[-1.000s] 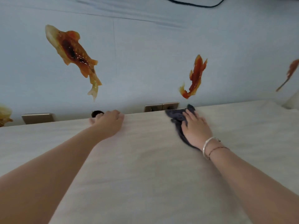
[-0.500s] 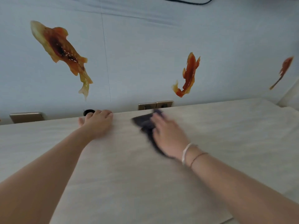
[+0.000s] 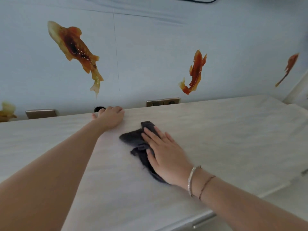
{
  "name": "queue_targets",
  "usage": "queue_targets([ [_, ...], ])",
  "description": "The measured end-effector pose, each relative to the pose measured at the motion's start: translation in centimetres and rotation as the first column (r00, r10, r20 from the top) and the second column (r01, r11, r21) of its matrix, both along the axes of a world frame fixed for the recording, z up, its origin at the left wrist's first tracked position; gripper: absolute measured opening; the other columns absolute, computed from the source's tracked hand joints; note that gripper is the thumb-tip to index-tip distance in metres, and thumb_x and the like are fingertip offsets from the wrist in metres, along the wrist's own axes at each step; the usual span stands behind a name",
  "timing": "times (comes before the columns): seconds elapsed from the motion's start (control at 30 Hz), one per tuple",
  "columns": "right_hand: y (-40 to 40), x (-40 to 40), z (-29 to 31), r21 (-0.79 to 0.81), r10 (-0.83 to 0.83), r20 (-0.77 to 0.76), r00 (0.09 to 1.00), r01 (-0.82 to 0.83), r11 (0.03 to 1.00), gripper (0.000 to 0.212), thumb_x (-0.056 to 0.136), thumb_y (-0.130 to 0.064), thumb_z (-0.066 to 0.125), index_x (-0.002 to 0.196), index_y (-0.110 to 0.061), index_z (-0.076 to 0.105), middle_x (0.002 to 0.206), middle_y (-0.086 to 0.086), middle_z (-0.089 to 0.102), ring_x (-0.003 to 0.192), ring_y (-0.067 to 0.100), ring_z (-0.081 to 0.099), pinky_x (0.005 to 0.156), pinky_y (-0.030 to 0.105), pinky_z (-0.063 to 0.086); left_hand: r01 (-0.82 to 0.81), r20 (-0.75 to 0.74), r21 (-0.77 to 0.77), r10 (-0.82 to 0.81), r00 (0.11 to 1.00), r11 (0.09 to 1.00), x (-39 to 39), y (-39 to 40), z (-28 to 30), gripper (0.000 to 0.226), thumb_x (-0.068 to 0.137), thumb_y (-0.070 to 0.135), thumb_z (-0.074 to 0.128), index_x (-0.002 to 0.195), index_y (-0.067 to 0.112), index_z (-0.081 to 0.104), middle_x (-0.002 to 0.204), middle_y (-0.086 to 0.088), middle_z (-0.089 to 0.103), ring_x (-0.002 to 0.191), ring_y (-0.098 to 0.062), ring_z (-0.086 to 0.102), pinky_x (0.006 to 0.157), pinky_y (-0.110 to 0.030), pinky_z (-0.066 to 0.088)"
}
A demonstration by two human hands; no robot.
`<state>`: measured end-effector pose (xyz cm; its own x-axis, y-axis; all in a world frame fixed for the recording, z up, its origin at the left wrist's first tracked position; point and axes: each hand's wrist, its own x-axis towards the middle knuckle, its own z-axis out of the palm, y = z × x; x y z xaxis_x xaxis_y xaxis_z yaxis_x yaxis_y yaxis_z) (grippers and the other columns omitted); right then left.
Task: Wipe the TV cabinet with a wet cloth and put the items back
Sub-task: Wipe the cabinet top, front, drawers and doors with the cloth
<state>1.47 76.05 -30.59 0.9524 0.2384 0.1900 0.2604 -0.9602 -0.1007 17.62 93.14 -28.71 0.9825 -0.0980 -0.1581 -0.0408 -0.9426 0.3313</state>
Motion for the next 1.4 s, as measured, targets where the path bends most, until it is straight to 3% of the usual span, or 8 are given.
queue_targets([
  [0.2,-12.7,-0.8,0.4,-0.035,-0.599,-0.110,0.794,0.599,0.800,0.053,0.101,-0.032,0.019,0.151,-0.016,0.019,0.160,-0.001,0.008,0.147,0.023,0.001,0.118,0.037,0.007,0.052,0.034,0.060,-0.054,0.998,0.997,-0.6,0.1,0.0,0.044,0.097,0.043,0.025,0.135,0.027,0.042,0.149,-0.005,0.033,0.139,-0.036,0.024,0.113,-0.054,0.012],
  [0.33,-0.2,-3.9,-1.2,0.017,-0.200,0.115,0.973,0.199,0.980,0.062,0.090,-0.034,0.023,0.140,-0.003,0.043,0.145,0.011,0.044,0.140,0.034,0.030,0.114,0.042,0.024,0.079,0.091,0.086,-0.087,0.992,0.993,-1.2,-0.7,0.3,0.043,0.098,0.041,0.022,0.126,0.022,0.049,0.145,-0.007,0.038,0.140,-0.033,0.022,0.112,-0.062,-0.001],
  [0.43,4.4,-5.8,-0.4,0.049,0.032,0.040,0.999,-0.034,0.998,0.059,0.093,-0.036,0.019,0.145,-0.014,0.038,0.155,-0.004,0.029,0.146,0.019,0.016,0.118,0.040,0.010,0.182,0.090,0.041,-0.185,0.979,0.983,-2.7,-2.5,0.6,0.049,0.101,0.042,0.018,0.145,0.026,0.032,0.158,0.000,0.019,0.147,-0.025,0.001,0.114,-0.056,-0.008],
  [0.7,-11.1,-4.0,-0.2,-0.059,-0.513,-0.053,0.857,0.510,0.858,0.068,0.089,-0.043,0.002,0.151,-0.022,0.021,0.160,-0.009,0.009,0.147,0.015,0.001,0.118,0.037,0.003,0.326,0.152,-0.029,-0.318,0.936,0.945,-5.6,-3.9,1.5,0.047,0.101,0.043,0.020,0.145,0.031,0.030,0.157,0.011,0.019,0.148,-0.016,-0.002,0.115,-0.052,-0.009],
  [0.83,-2.0,-6.9,-1.0,0.013,-0.313,0.097,0.945,0.313,0.950,0.068,0.089,-0.041,0.014,0.143,-0.011,0.040,0.153,0.001,0.034,0.146,0.024,0.018,0.117,0.037,0.009,0.364,0.108,-0.079,-0.355,0.928,0.928,-8.0,-3.8,0.1,0.045,0.101,0.041,0.023,0.144,0.033,0.032,0.156,0.013,0.019,0.147,-0.013,-0.001,0.116,-0.051,-0.009],
  [0.97,1.5,-9.4,-0.7,0.010,-0.046,0.051,0.998,0.045,0.999,0.055,0.096,-0.037,0.023,0.145,-0.018,0.039,0.155,-0.006,0.027,0.147,0.014,0.012,0.118,0.036,0.009,0.417,0.119,-0.042,-0.410,0.904,0.908,-9.0,-5.0,-0.6,0.046,0.101,0.040,0.024,0.146,0.033,0.027,0.157,0.012,0.017,0.147,-0.012,-0.002,0.116,-0.052,-0.009],
  [1.27,-11.7,-9.0,-1.0,-0.016,-0.518,0.073,0.852,0.520,0.854,0.066,0.090,-0.044,0.013,0.143,-0.018,0.043,0.153,-0.005,0.032,0.145,0.019,0.019,0.118,0.044,0.015,0.558,0.250,0.052,-0.552,0.796,0.828,-11.8,-5.5,-0.7,0.048,0.100,0.041,0.025,0.147,0.034,0.025,0.157,0.014,0.017,0.147,-0.010,0.001,0.118,-0.046,-0.006],
  [1.4,-3.1,-10.8,-1.4,0.043,-0.338,0.120,0.933,0.336,0.941,0.061,0.092,-0.041,0.028,0.145,-0.012,0.038,0.153,0.003,0.033,0.146,0.024,0.015,0.116,0.042,0.016,0.556,0.278,0.055,-0.548,0.789,0.829,-12.2,-5.4,-1.0,0.047,0.100,0.041,0.023,0.146,0.035,0.029,0.155,0.014,0.023,0.147,-0.010,0.007,0.119,-0.044,-0.002],
])
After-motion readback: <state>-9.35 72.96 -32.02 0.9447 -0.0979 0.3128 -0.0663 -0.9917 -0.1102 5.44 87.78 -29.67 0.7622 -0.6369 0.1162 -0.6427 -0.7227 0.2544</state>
